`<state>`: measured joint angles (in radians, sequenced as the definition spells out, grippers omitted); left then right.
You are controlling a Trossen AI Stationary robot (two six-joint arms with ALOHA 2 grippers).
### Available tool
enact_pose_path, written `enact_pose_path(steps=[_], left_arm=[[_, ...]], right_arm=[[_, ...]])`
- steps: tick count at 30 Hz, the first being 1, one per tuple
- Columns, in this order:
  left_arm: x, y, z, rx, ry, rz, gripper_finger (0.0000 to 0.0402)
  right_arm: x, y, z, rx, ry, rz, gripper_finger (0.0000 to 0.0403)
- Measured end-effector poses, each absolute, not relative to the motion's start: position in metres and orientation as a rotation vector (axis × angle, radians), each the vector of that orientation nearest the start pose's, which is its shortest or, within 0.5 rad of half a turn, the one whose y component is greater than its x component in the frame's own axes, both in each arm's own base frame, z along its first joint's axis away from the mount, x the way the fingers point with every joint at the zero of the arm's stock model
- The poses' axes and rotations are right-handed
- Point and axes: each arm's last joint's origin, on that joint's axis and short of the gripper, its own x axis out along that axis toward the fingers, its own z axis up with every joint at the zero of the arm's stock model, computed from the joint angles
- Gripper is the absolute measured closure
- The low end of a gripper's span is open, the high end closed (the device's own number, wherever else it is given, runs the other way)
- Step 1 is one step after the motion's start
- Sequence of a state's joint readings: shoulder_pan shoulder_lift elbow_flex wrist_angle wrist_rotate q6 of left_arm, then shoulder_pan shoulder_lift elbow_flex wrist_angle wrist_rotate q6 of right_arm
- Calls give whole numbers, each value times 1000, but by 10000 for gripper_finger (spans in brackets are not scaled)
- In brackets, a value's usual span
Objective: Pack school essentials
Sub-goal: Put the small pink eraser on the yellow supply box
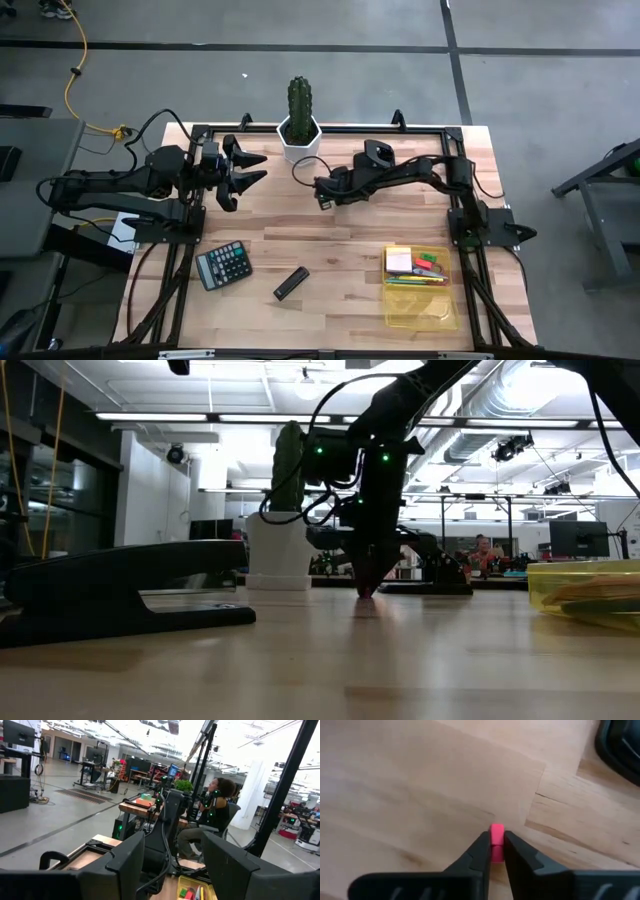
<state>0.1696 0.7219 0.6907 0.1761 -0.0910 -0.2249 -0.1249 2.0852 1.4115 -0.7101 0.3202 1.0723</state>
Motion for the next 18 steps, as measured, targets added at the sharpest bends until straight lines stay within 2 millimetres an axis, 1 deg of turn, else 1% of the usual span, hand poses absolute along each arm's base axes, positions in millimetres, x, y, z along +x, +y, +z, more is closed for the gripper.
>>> enact_pose_path(steps=[3,6,9,11,14,18], left_arm=[[161,30,344,-218,-174,243,216],[161,30,344,-225,-175,242,216],[161,30,344,-225,-174,243,216],[161,30,344,-225,-173,243,216],[161,30,343,-226,-162,244,216],[162,30,340,-227,-135,247,216]], right_arm=[[390,-57,137,685,1097,-984,371],[385,-56,141,581,1192,-900,372],[376,-55,143,471,1302,-865,372],[368,-53,142,419,1349,-840,373],[348,-45,136,399,1362,-817,373],[311,-28,133,483,1256,-770,373]])
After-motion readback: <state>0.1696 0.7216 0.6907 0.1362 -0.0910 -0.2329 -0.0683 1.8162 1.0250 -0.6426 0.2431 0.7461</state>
